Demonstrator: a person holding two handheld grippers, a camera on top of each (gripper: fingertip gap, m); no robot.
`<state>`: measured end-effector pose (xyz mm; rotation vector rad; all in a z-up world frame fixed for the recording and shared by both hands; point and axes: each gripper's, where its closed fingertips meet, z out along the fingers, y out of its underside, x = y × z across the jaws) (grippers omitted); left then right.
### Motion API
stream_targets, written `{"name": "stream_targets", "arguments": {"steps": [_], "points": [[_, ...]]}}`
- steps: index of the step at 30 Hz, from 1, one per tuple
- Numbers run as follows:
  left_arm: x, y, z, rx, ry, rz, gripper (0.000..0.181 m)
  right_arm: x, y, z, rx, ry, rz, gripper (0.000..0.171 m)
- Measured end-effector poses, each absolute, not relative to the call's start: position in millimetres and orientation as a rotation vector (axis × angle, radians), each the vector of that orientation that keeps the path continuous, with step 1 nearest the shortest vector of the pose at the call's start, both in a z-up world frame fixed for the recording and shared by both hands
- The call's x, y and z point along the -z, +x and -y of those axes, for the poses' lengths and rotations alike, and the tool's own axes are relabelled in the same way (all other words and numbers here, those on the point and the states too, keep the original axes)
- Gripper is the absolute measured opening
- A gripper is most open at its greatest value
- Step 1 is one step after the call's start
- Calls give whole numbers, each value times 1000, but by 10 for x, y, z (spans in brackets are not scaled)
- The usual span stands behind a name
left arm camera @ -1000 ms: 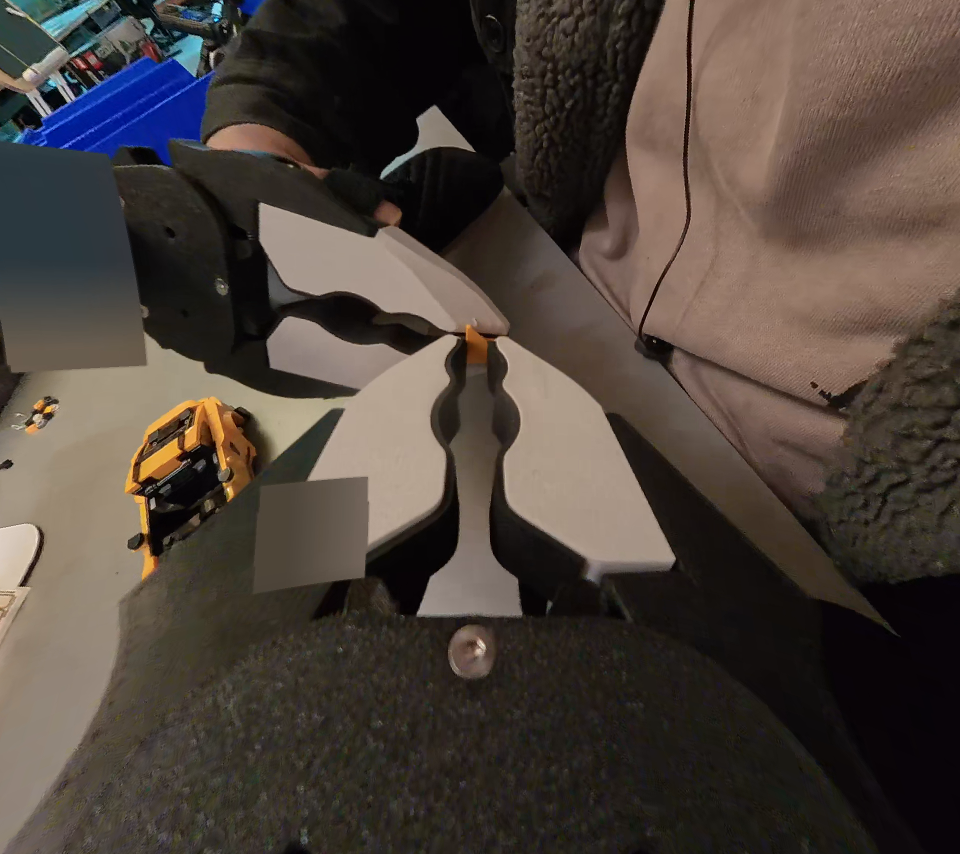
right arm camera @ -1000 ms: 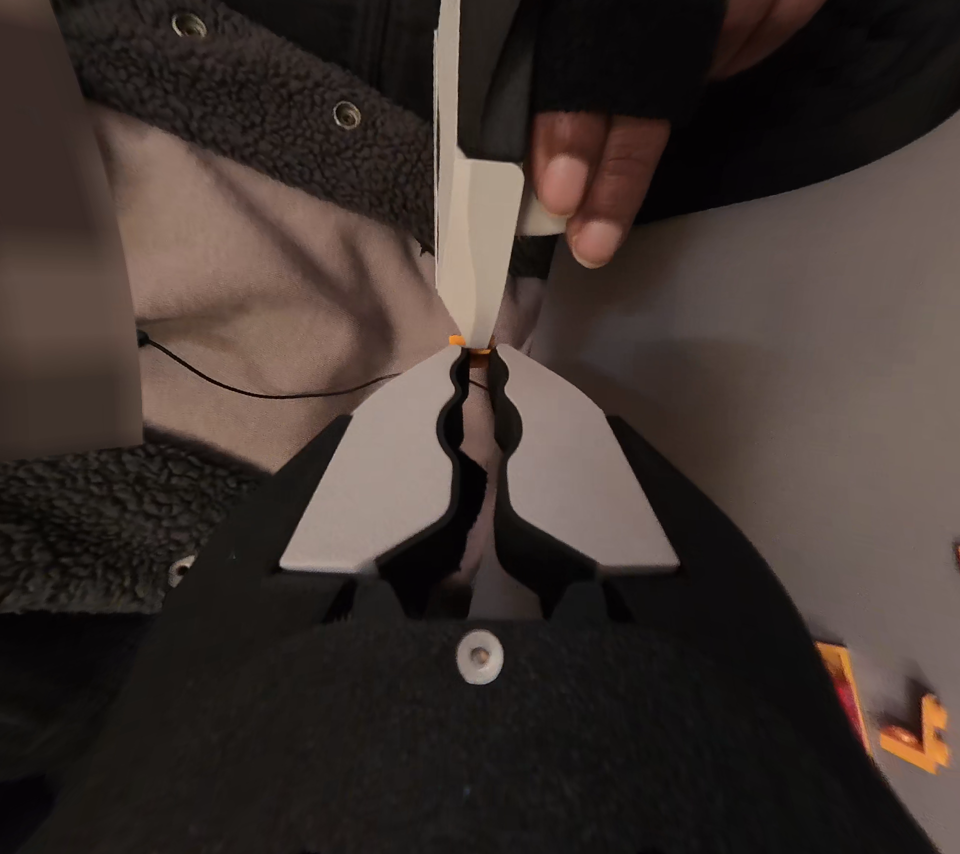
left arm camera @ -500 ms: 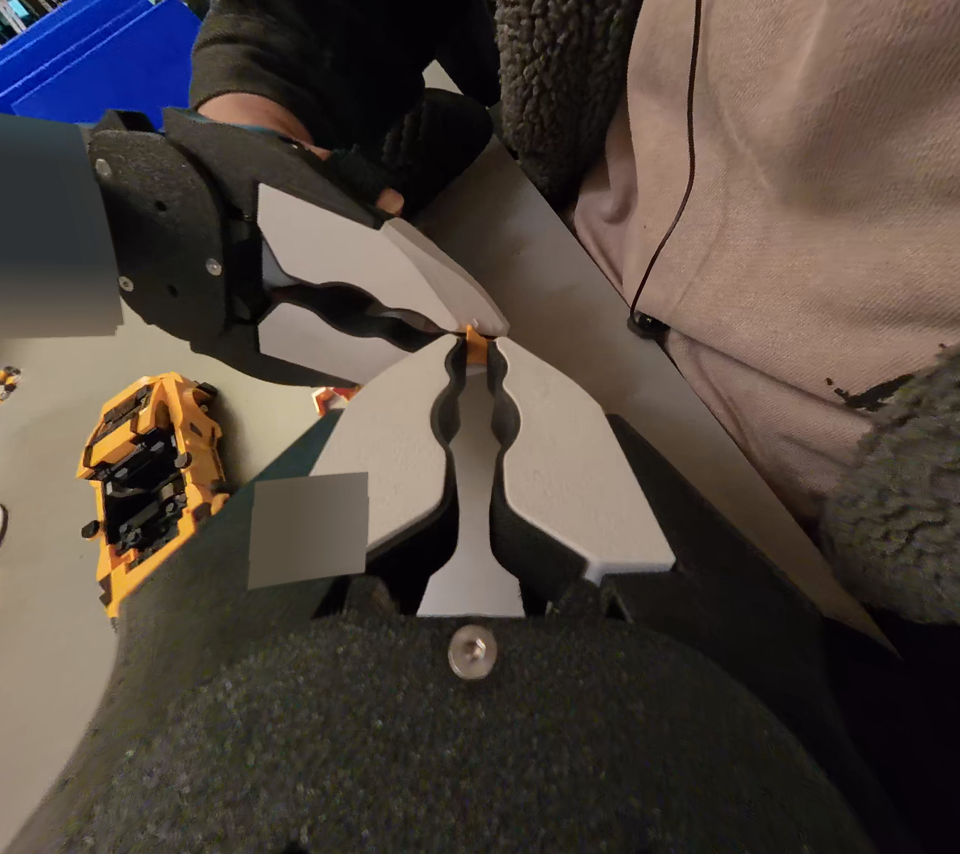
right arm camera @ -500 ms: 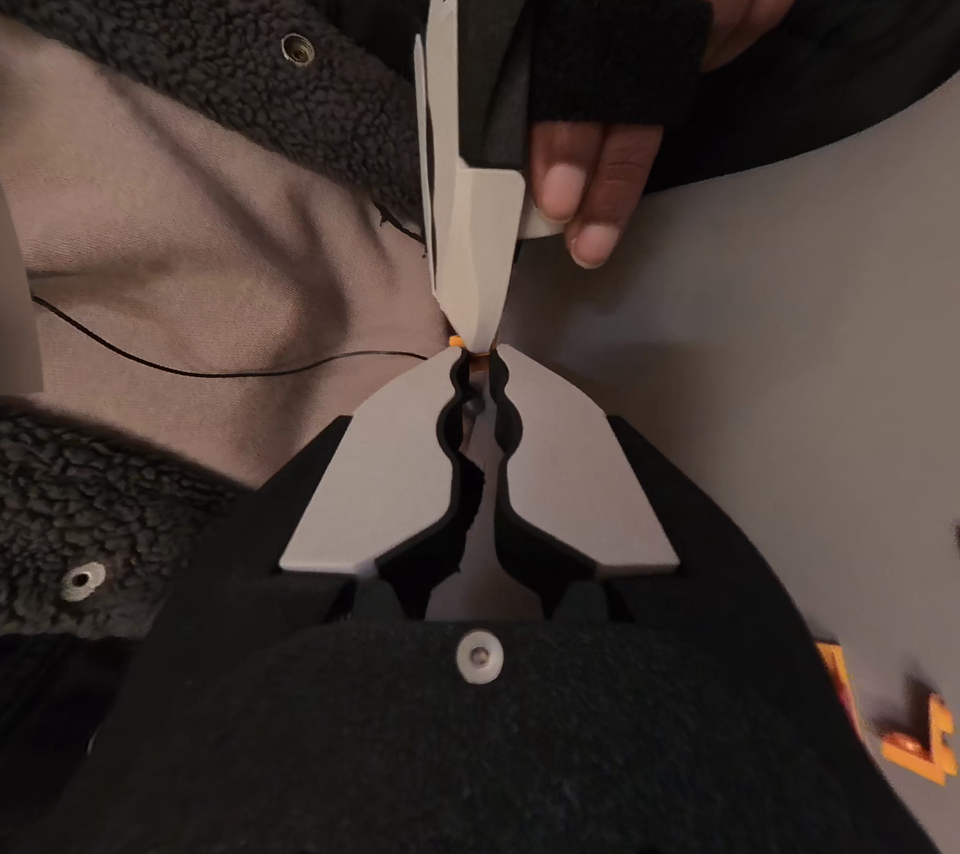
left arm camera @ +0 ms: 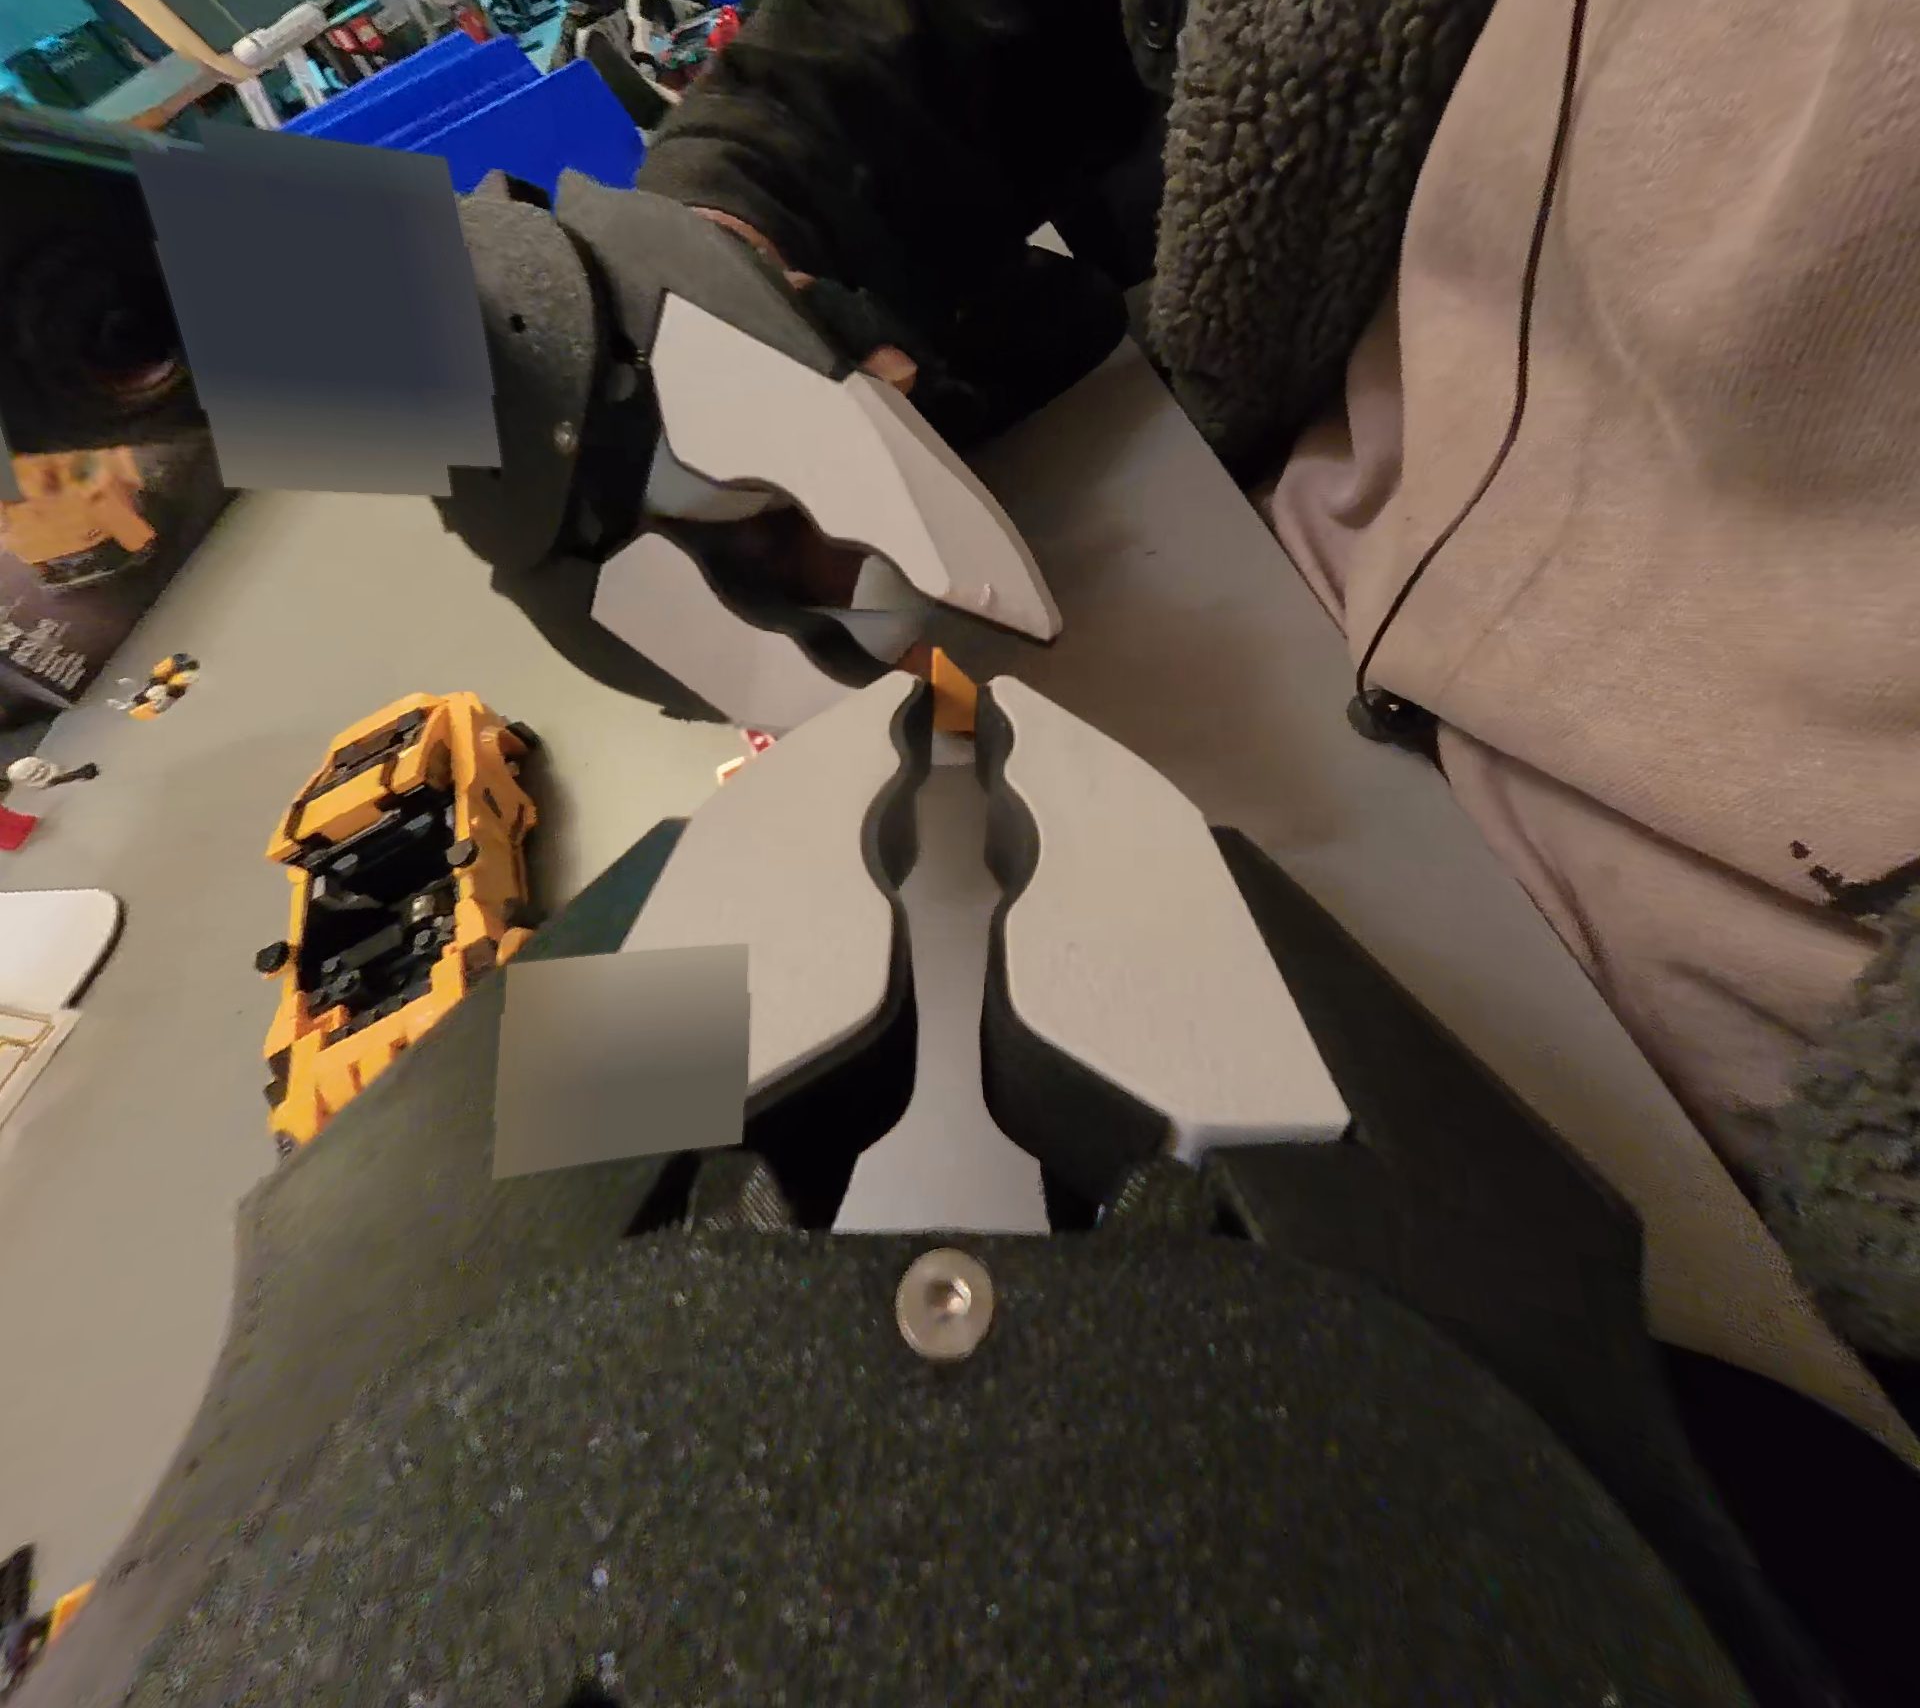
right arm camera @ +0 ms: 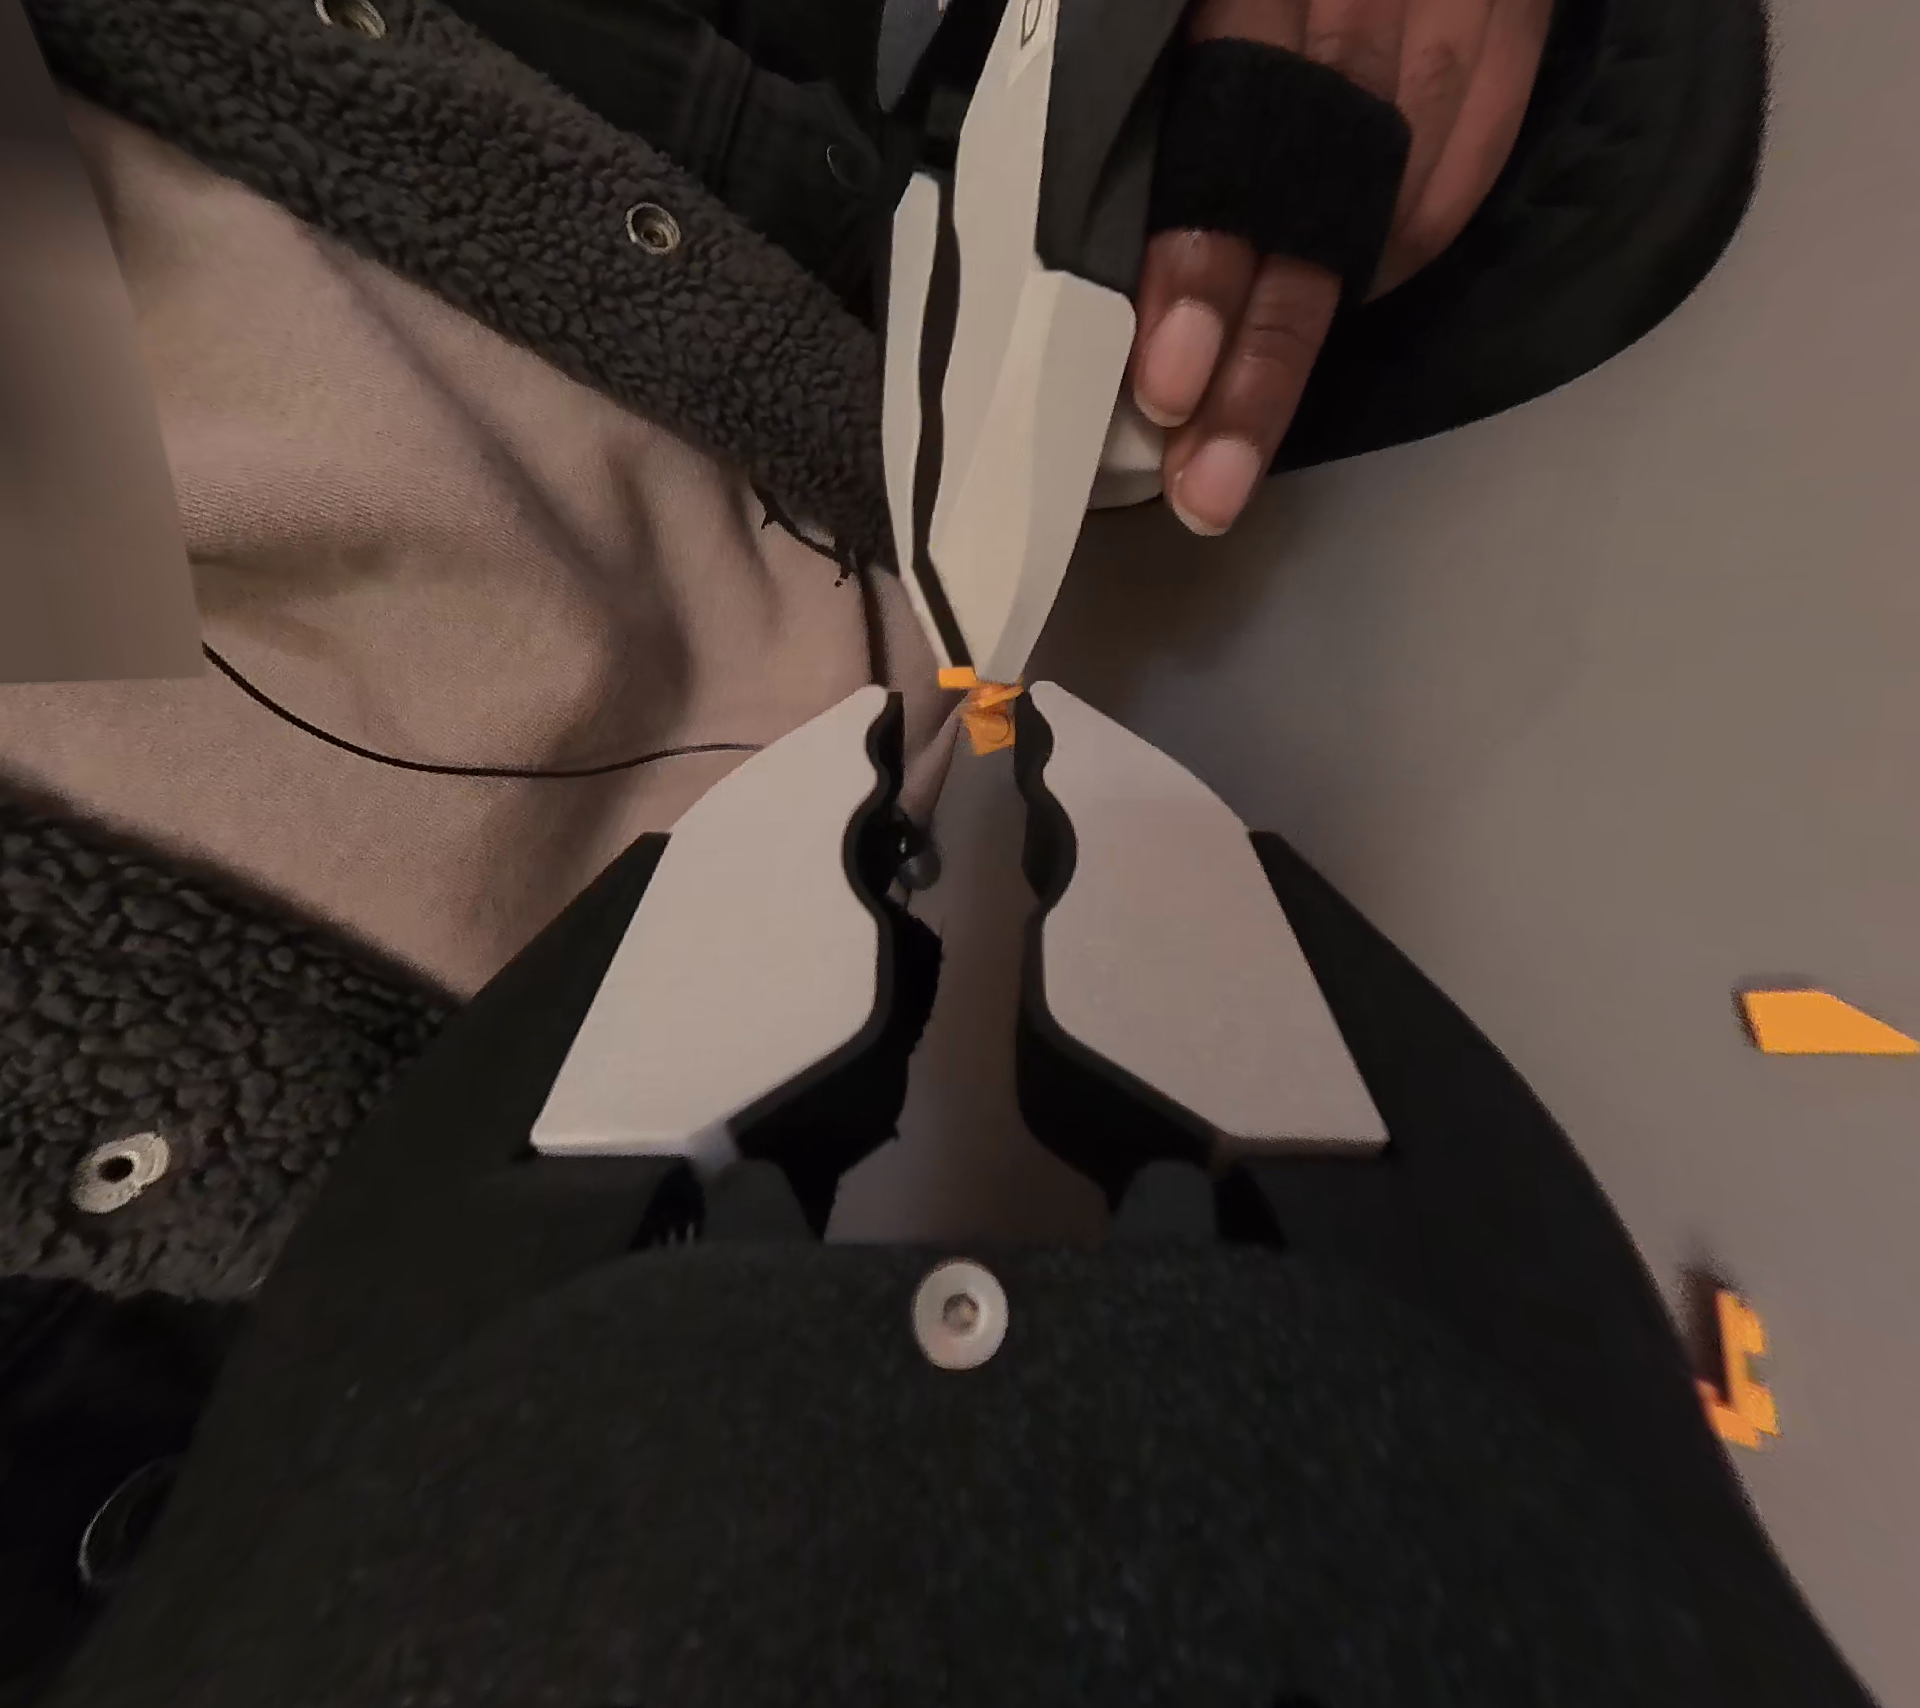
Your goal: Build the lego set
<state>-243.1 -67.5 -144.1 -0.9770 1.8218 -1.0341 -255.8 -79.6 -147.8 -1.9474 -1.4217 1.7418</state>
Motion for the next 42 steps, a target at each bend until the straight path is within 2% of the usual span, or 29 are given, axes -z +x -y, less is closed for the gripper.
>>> {"name": "stream_targets", "arguments": {"steps": [9,19,24,28,42], "points": [[1436,-2373,315,715,-1045,-1690,8,1386,-2498,356,-1422,-1944,1096,23],[1422,-2352,0,302,-1055,-1607,7,1400,-2444,10,-1213,-1989,623,11],[1370,-2364,-46,179,-1007,-1584,8,1352,-2458,-23,-1237,-1966,582,10],[1326,-2348,-37,106,-948,-1572,8,1302,-2479,-16,-1286,-1916,594,16],[1239,-2331,4,70,-878,-1533,8,1244,-2475,-17,-1154,-1785,684,6]]}}
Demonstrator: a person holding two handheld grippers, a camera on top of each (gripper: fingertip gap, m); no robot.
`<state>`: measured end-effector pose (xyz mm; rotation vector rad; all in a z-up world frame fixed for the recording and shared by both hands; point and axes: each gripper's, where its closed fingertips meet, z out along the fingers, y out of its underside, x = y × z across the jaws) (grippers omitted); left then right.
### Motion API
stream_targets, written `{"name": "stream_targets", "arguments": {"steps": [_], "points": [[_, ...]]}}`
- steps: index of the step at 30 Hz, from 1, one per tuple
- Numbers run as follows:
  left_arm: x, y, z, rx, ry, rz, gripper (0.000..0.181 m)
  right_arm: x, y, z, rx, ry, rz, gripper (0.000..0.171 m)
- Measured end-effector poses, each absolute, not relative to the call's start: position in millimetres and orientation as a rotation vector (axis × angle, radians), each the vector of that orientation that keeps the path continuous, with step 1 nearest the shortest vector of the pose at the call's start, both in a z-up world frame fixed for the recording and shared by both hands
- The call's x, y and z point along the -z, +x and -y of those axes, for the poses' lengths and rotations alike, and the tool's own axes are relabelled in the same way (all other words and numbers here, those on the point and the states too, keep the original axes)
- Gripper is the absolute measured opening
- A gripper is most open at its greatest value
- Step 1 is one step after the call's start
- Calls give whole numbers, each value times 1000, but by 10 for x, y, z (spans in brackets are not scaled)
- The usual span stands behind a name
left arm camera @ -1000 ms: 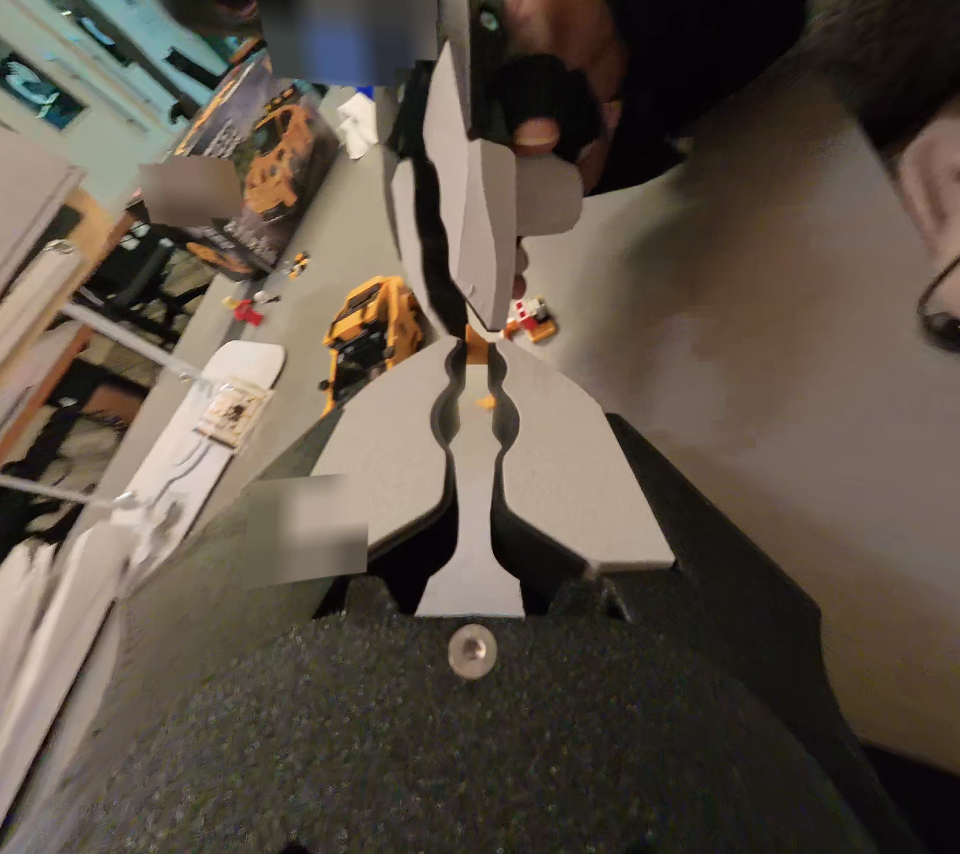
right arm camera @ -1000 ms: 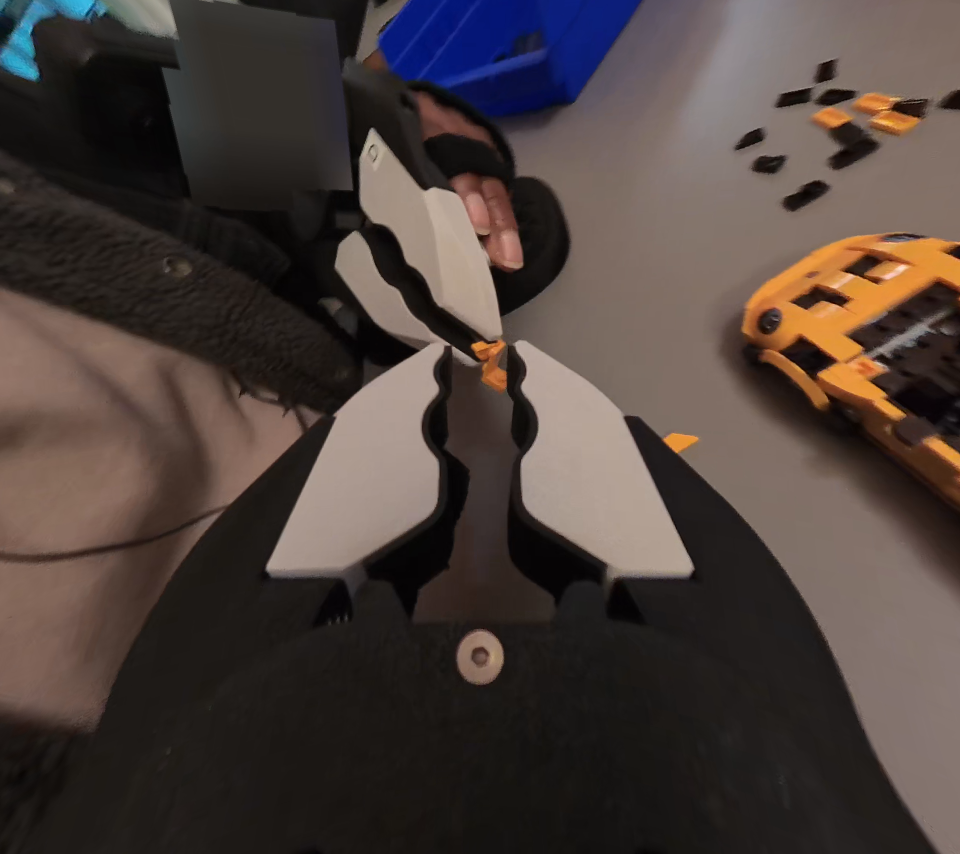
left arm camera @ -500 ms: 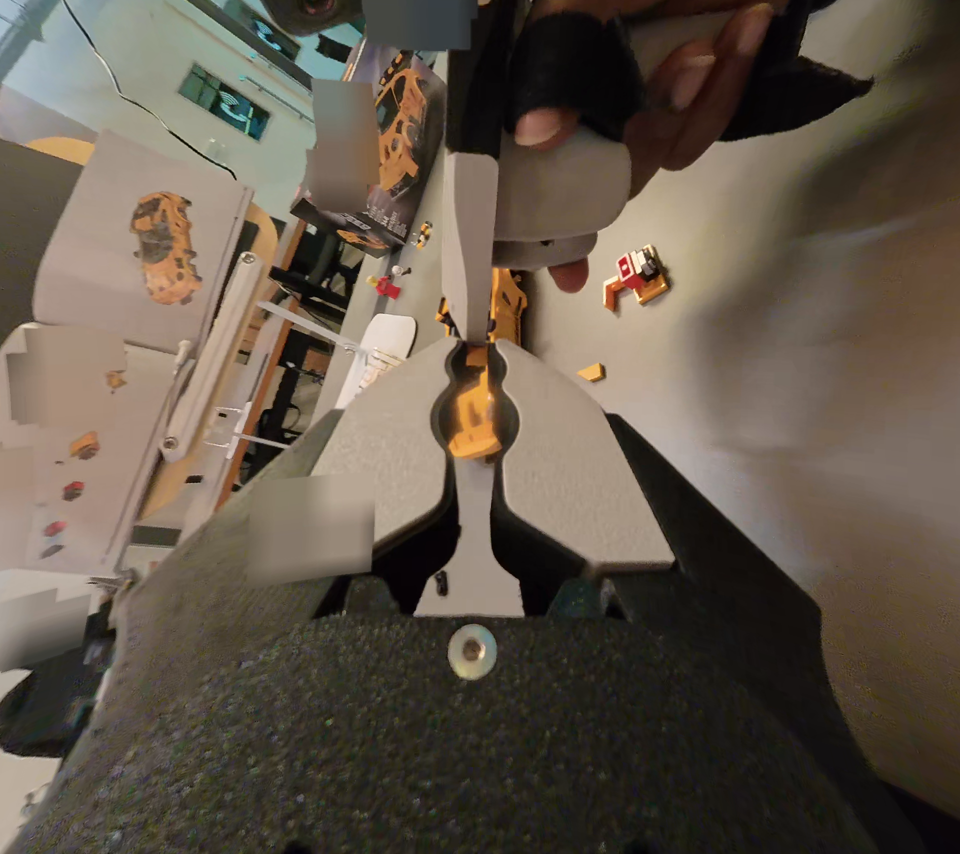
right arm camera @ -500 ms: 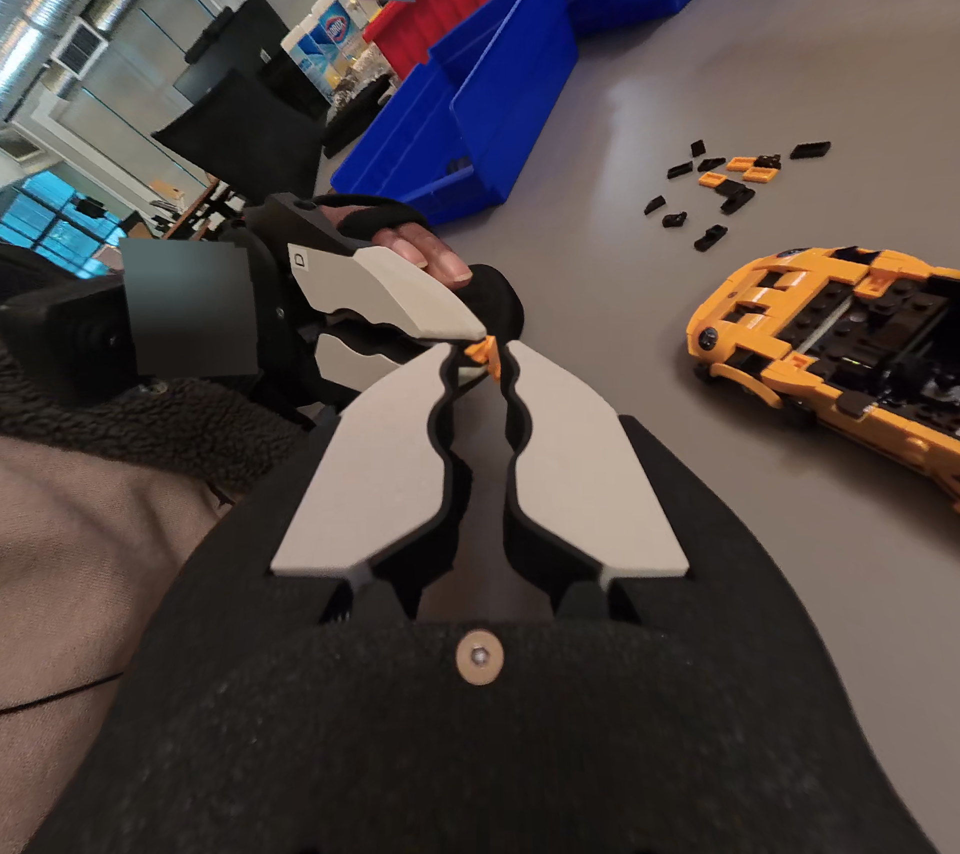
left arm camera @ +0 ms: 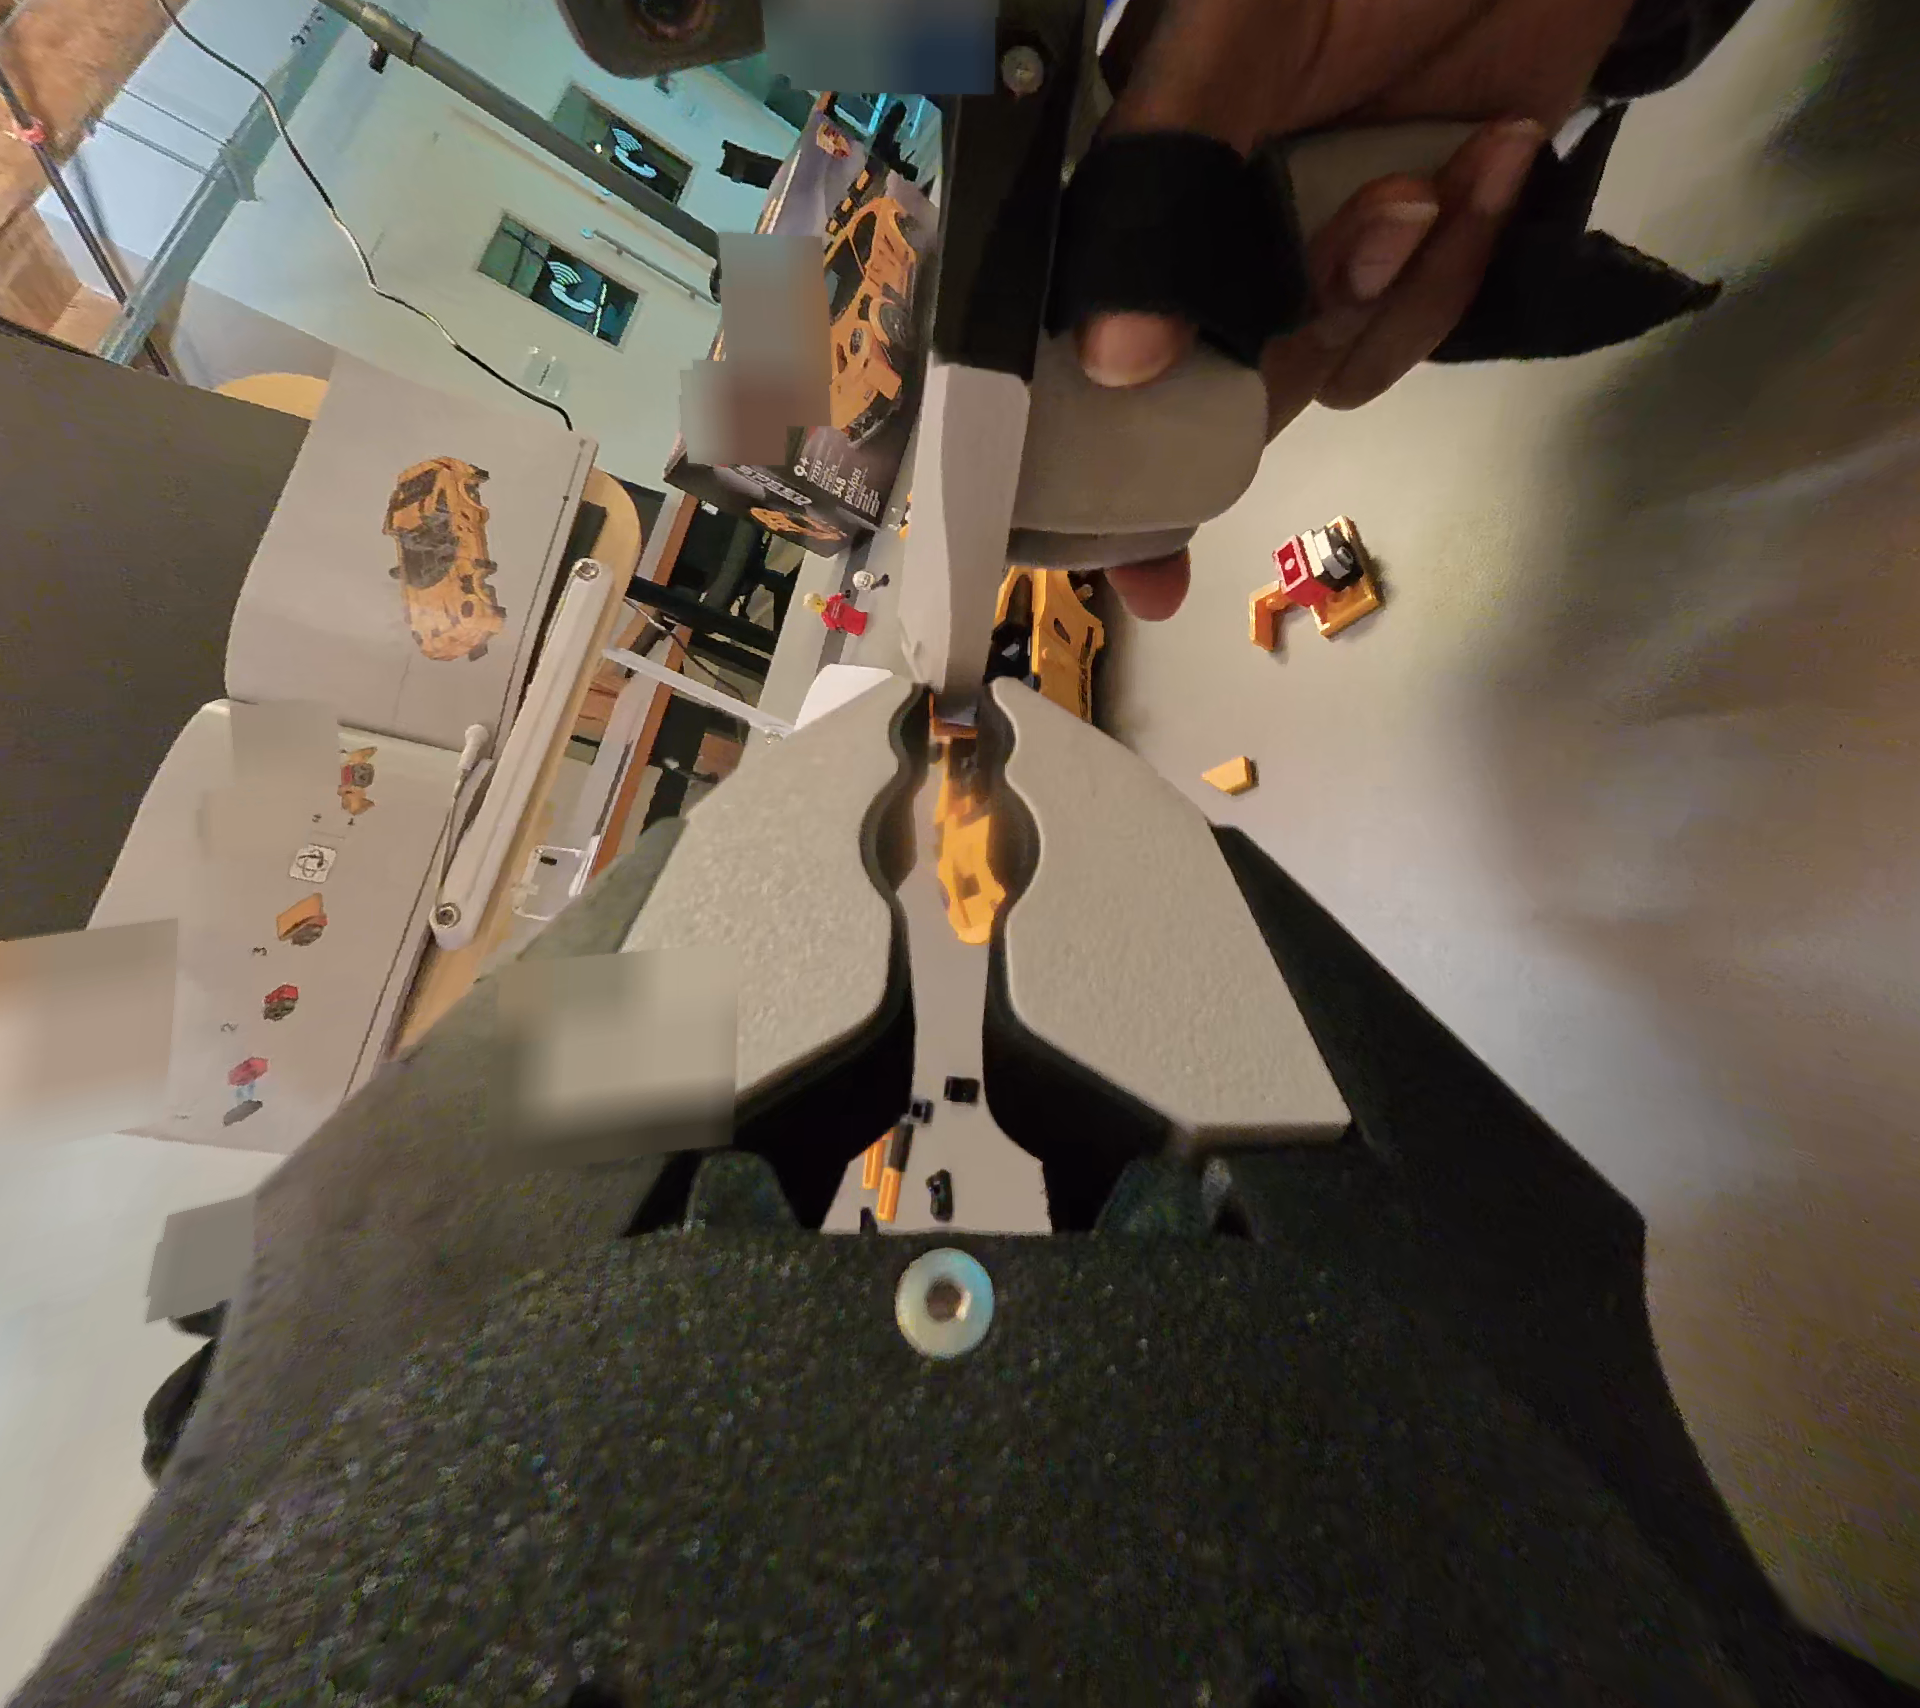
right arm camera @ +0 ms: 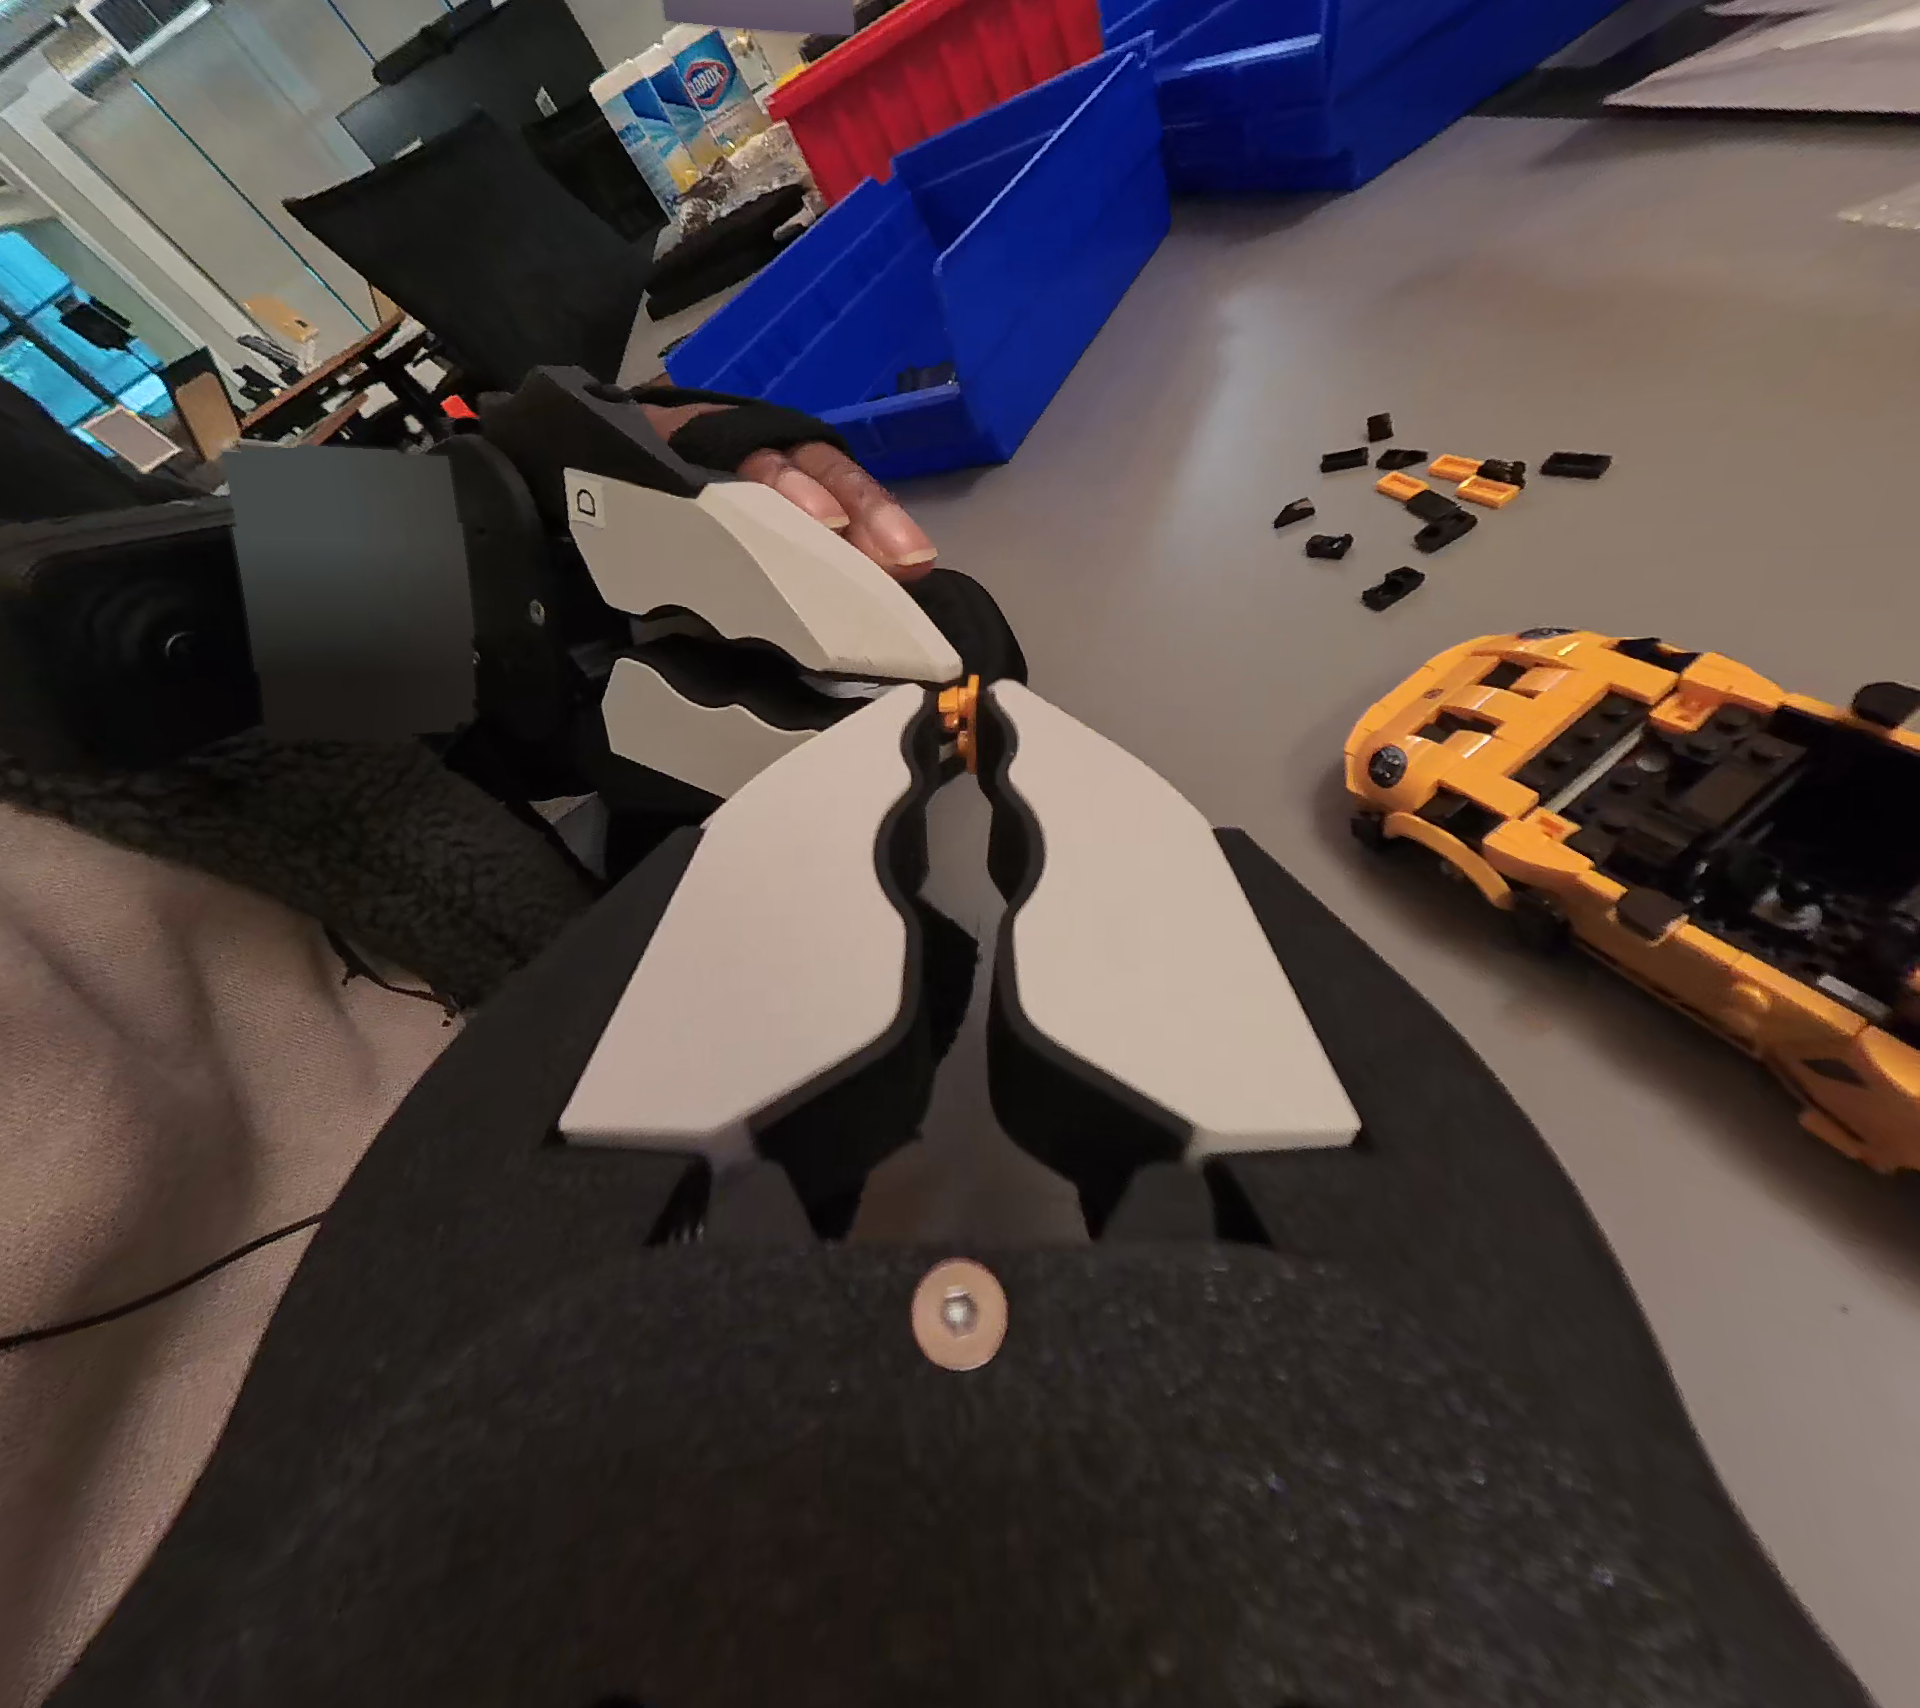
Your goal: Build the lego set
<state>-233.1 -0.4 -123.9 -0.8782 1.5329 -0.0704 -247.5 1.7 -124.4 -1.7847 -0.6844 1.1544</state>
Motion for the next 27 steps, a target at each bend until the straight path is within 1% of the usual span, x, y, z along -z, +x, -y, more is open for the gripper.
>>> {"name": "stream_targets", "arguments": {"steps": [2,5,10,14,18,19,27], "points": [[1228,-2327,14,93,-881,-1526,9,1234,-2471,-9,-1155,-1766,683,6],[1172,-2338,31,213,-910,-1500,14,1200,-2446,7,-1115,-1707,714,6],[1040,-2383,94,766,-1110,-1415,20,1075,-2410,127,-1039,-1545,837,6],[1015,-2385,255,1038,-1124,-1437,14,1015,-2474,271,-989,-1431,958,6],[1001,-2400,360,1118,-1091,-1470,8,1012,-2497,335,-961,-1386,1016,6],[1006,-2402,387,1122,-1081,-1485,3,1015,-2499,344,-958,-1383,1024,6],[1044,-2404,418,1104,-1089,-1540,3,1058,-2497,379,-909,-1399,1078,6]]}}
